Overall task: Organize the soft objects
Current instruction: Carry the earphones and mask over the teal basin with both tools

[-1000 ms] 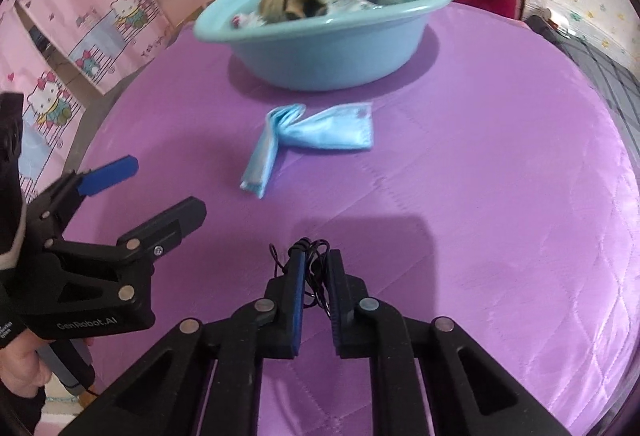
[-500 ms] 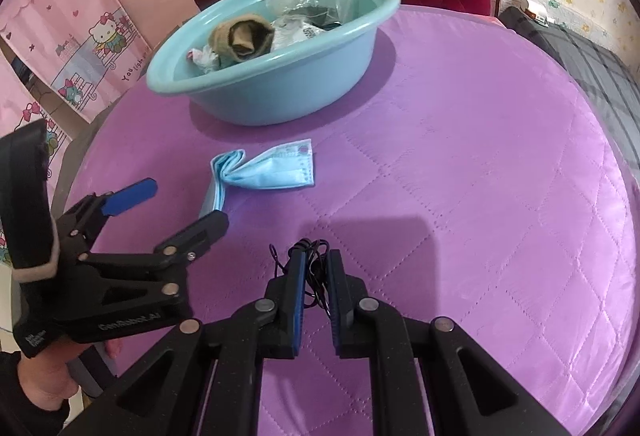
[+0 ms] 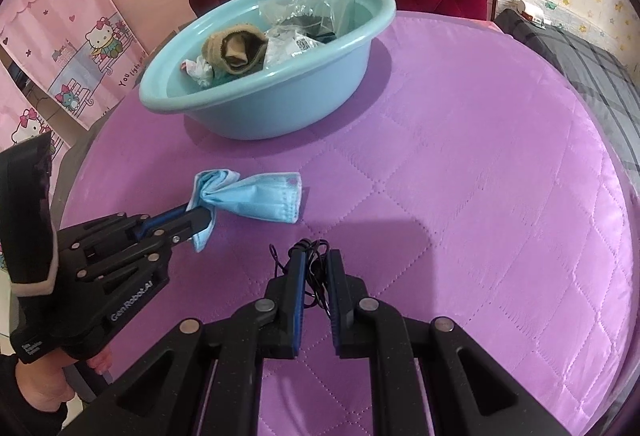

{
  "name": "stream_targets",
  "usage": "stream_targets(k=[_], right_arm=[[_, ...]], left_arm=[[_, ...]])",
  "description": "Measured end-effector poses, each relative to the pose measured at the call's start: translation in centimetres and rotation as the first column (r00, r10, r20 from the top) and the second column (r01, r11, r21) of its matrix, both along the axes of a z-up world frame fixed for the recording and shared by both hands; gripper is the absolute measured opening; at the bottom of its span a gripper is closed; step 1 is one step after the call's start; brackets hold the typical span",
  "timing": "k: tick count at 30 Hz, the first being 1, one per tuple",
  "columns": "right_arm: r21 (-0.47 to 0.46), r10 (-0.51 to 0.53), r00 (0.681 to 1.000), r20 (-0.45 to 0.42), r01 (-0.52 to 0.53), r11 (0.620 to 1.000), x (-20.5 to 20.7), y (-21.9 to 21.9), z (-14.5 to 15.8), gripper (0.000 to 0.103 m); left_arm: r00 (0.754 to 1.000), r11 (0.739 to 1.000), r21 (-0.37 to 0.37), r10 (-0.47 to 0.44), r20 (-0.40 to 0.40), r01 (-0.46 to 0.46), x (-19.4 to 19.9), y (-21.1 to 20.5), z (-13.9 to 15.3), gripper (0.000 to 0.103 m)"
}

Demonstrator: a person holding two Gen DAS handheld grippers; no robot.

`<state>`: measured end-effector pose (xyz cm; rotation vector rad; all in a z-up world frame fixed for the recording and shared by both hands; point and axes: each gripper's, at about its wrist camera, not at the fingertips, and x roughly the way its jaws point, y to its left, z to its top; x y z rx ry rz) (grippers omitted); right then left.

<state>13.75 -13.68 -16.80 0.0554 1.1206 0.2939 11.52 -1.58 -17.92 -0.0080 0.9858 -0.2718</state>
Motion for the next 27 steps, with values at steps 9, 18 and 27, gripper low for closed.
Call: stream_targets(k=[9,18,27], right_arm=[[0.002,0.000,1.000,0.021,0.000,1.000,-0.5,-0.1,1.7,0.010],[-0.003,-0.002,0.998,0.067,0.002,1.000,-0.3,0.2,4.5,0.010],[-0.006,-0.005,0.994,0.107,0.006,1.000,0.4,0.5,7.4,0.010]], left_arm=[[1.000,1.000,0.004,0.003,0.008,-0.003,-0.3,0.5,1.6,0.006],[0.999,1.000,-0.010,0.010,0.044,-0.009,-1.2,1.7,4.3,0.006],[0.996,1.000,-0.030,0.011,0.090,-0.008,-1.3,2.6,7.6,0.006]])
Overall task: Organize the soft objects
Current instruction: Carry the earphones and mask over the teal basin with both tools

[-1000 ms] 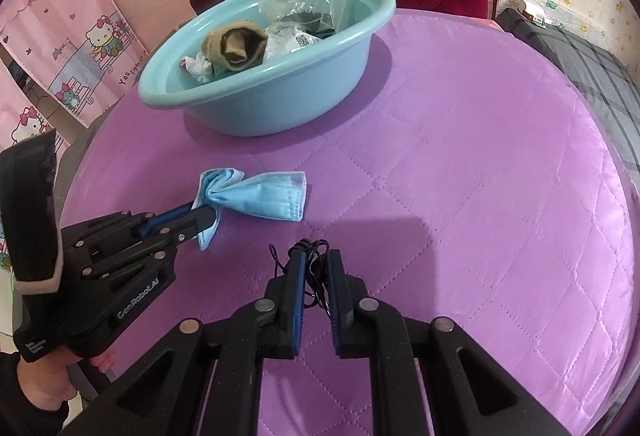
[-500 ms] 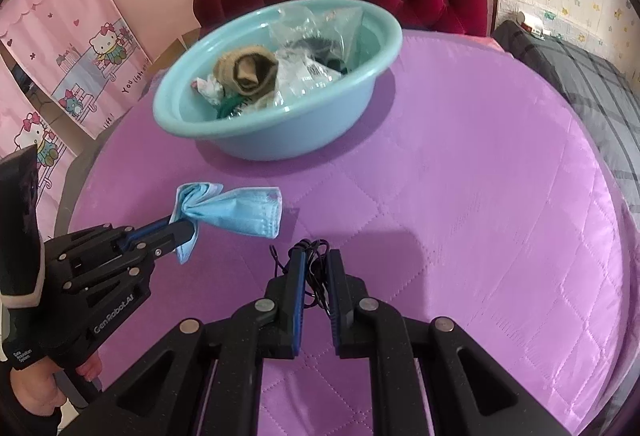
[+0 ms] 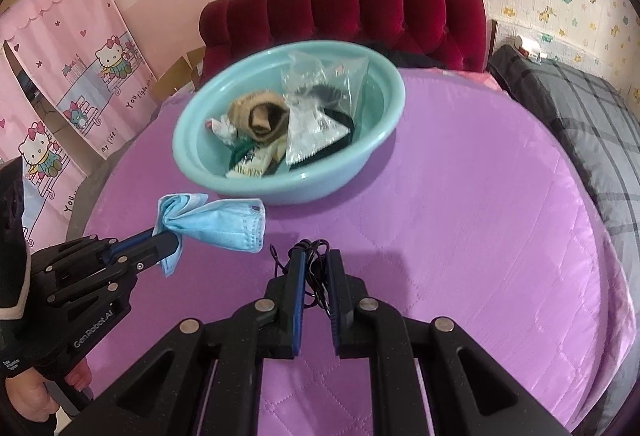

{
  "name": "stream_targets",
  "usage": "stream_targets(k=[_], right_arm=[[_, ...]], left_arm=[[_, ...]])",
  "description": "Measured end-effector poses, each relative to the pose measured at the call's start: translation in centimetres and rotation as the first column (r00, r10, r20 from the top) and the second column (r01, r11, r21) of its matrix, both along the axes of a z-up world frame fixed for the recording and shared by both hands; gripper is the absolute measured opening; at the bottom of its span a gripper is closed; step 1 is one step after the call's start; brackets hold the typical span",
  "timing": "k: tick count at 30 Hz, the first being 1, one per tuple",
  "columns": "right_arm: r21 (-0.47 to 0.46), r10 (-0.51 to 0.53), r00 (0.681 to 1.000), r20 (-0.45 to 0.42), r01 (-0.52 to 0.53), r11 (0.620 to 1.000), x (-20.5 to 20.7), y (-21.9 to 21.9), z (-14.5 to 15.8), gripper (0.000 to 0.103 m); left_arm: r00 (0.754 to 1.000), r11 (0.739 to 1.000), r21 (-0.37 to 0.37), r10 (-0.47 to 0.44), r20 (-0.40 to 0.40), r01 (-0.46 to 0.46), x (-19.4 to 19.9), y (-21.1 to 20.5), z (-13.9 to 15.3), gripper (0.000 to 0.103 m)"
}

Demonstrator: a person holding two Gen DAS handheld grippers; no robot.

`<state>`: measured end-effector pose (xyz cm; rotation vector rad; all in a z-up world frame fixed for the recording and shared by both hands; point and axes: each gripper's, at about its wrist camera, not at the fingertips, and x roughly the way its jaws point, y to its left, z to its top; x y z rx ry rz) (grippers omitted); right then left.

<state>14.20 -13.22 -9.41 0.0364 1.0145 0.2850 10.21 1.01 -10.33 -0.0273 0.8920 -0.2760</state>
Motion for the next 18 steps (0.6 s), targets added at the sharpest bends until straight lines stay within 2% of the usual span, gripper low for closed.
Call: stream_targets(k=[7,18], right_arm=[[0.010,-0.008,0.999,0.040,0.007,1.000,1.5,0.5,2.5,0.010],[0.019,0.003,0.995,0.098,-0.005,1.000,4.4,1.4,4.8,0.010]], left_arm=[[0.999,1.000,-0.004,0.015,0.034,-0.015,1.3,0.4,2.1,0.006],[0.998,0.999,0.016,0.031,0.063,-0.032,3.7,0.9,3.5,0.006]])
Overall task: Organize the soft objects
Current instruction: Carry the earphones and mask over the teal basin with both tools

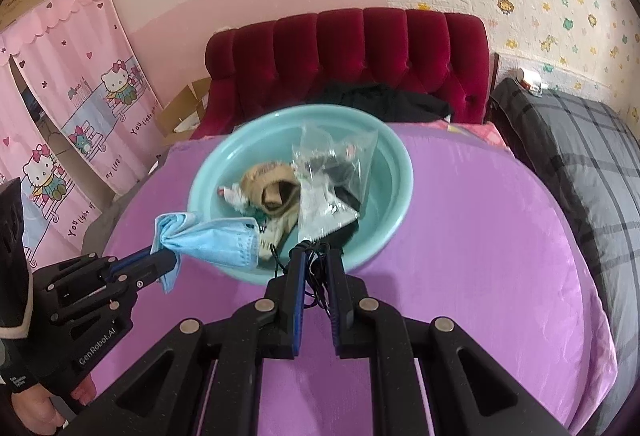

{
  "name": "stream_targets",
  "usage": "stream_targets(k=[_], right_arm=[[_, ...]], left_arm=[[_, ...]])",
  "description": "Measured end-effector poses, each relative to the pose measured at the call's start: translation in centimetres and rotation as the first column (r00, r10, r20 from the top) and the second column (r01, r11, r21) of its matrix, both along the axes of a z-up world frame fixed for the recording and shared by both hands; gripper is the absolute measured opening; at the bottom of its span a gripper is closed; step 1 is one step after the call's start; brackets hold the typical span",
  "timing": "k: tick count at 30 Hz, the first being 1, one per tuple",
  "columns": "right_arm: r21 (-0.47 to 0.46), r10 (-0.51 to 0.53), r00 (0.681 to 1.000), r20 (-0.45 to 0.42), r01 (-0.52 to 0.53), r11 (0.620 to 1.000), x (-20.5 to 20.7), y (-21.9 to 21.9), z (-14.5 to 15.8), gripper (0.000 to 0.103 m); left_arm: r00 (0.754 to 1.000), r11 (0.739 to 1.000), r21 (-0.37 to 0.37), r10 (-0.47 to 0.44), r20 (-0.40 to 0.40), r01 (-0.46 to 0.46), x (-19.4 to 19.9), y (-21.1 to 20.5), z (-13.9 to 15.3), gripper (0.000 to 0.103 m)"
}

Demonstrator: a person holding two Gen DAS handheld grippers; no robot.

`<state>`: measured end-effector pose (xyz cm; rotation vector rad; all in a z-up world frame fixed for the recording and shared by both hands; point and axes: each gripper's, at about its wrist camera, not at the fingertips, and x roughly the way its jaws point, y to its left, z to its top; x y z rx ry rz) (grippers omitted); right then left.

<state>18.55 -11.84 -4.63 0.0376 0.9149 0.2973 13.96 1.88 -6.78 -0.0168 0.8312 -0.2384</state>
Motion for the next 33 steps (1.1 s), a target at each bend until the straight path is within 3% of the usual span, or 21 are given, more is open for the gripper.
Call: stream_targets(k=[11,33], right_arm=[[-0.014,0.011,1.000,0.020,-0.010,1.000,4.3,1.5,0.4,0.010],[-0.033,-0.027,0.996,-0.081,0.024,0.999,14.8,3.1,-5.3,0.010]], left_arm=[[1.000,1.000,0.029,0.012,0.004,-0.012,3.8,0.6,-0.4,0.006],[0.998,0.997,0.064,0.044,-0.049,-0.041,12.8,1.0,-4.7,0.006]])
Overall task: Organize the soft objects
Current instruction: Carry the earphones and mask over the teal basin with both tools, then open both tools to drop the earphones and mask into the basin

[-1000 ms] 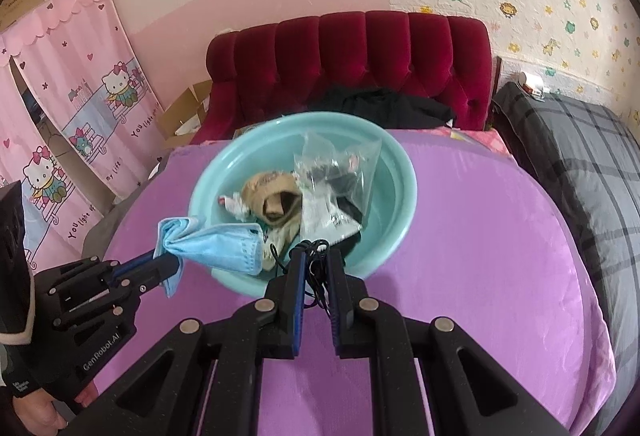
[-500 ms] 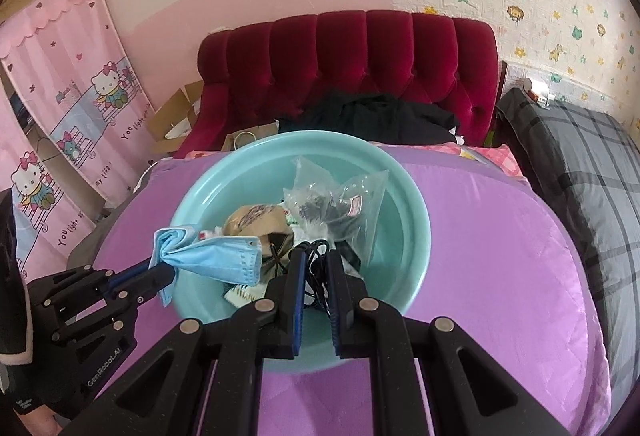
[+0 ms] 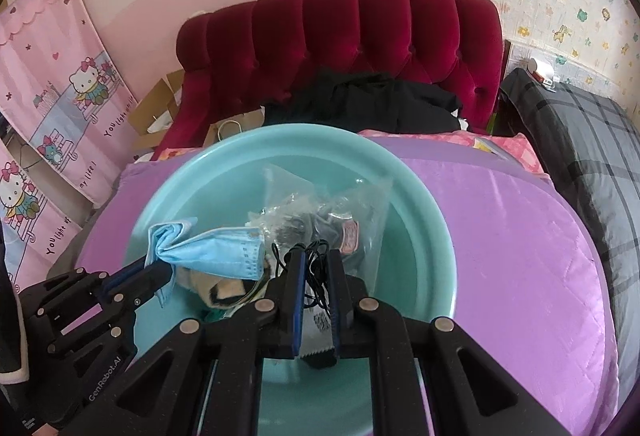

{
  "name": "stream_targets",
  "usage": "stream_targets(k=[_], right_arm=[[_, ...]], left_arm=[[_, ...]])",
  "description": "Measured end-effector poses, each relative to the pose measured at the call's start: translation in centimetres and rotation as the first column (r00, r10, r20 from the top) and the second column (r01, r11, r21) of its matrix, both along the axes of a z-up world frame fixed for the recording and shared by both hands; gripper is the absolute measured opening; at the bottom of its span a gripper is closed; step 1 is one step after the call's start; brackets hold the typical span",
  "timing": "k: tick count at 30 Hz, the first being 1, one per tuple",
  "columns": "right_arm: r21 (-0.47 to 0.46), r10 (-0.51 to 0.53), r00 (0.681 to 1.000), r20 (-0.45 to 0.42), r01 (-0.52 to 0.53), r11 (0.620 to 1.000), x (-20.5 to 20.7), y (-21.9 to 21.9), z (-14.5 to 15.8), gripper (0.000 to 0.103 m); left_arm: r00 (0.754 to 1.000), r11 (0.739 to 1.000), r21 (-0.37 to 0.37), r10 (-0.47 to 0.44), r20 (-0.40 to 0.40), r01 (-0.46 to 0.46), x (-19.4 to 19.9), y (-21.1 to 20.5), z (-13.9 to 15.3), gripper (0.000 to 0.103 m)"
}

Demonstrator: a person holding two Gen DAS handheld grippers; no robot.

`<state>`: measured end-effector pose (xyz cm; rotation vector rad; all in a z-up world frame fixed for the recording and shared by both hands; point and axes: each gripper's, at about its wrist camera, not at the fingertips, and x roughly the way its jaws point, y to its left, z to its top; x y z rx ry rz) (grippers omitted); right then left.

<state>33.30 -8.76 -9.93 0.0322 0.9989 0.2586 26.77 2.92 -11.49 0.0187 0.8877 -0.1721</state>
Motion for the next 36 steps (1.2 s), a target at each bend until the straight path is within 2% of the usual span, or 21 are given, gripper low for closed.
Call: stream_targets(k=[8,14,17,18,20,21,22,24,26,27,28,30,31,36], right_arm=[[0.001,-0.013,0.999,-0.040,0.013,1.000,2.5,0.3,-1.9,0.010],[0.001,-0.006,0.999,-0.036,0.006,1.000,2.9,0.3,-2.1,0.010],[0.017,-0.004,0.999,-0.039,0.005,1.000,2.7,0.1,-1.9,0.014],[0.021,-0.003,0.999,-0.040,0.004,1.000,2.6,0.1,-1.8,0.015],[0.023,-0.011,1.000,-0.029,0.012,1.000,2.5,-0.1,-1.6,0.030],[0.026,-0.015,1.000,-0.021,0.016,1.000,2.3,-0.2,-1.4,0.039],[0.033,-0.020,1.000,-0.013,0.021,0.999,2.1,-0.2,-1.1,0.045],[0.033,-0.030,1.000,-0.001,0.030,0.999,1.9,-0.3,-0.7,0.051],[0.019,-0.034,0.999,0.010,0.034,0.999,1.6,-0.3,-0.3,0.066],[0.011,-0.036,0.999,0.019,0.036,0.999,1.4,-0.2,-0.2,0.081],[0.002,-0.037,0.999,0.025,0.037,0.999,1.2,-0.2,0.0,0.092],[-0.011,-0.038,0.999,0.031,0.039,0.999,0.7,-0.2,0.1,0.100],[-0.011,-0.036,0.999,0.030,0.037,0.999,0.5,-0.1,0.2,0.103],[-0.033,-0.036,0.998,0.044,0.038,0.999,-1.0,-0.3,0.5,0.103]], left_arm=[[0.999,1.000,0.025,0.014,-0.039,-0.013,2.5,0.2,-2.1,0.006],[1.000,0.999,0.036,0.008,-0.031,-0.007,2.5,0.1,-2.1,0.006],[1.000,0.999,0.043,0.008,-0.026,-0.006,2.4,0.2,-1.9,0.009],[1.000,0.999,0.046,0.009,-0.026,-0.007,2.2,0.2,-1.9,0.015],[0.999,0.998,0.056,0.023,-0.025,-0.021,1.9,0.2,-1.7,0.043],[0.999,0.998,0.054,0.029,-0.023,-0.028,1.8,0.3,-1.7,0.072],[0.999,0.999,0.045,0.030,-0.023,-0.029,1.7,0.4,-1.6,0.089],[1.000,0.999,0.025,0.023,-0.020,-0.022,1.4,0.4,-1.4,0.092],[1.000,0.999,0.050,0.017,-0.015,-0.016,1.1,0.0,-1.2,0.098],[1.000,0.998,0.060,0.018,0.001,-0.018,0.8,-0.2,-1.0,0.103],[1.000,0.997,0.068,0.021,0.012,-0.022,0.5,-0.4,-0.8,0.103],[1.000,0.997,0.068,0.028,0.015,-0.029,0.2,-0.5,-0.6,0.103],[0.999,0.998,0.062,0.032,0.012,-0.033,0.0,-0.5,-0.5,0.103],[0.999,0.996,0.071,0.046,0.013,-0.047,-1.3,-0.4,0.0,0.103]])
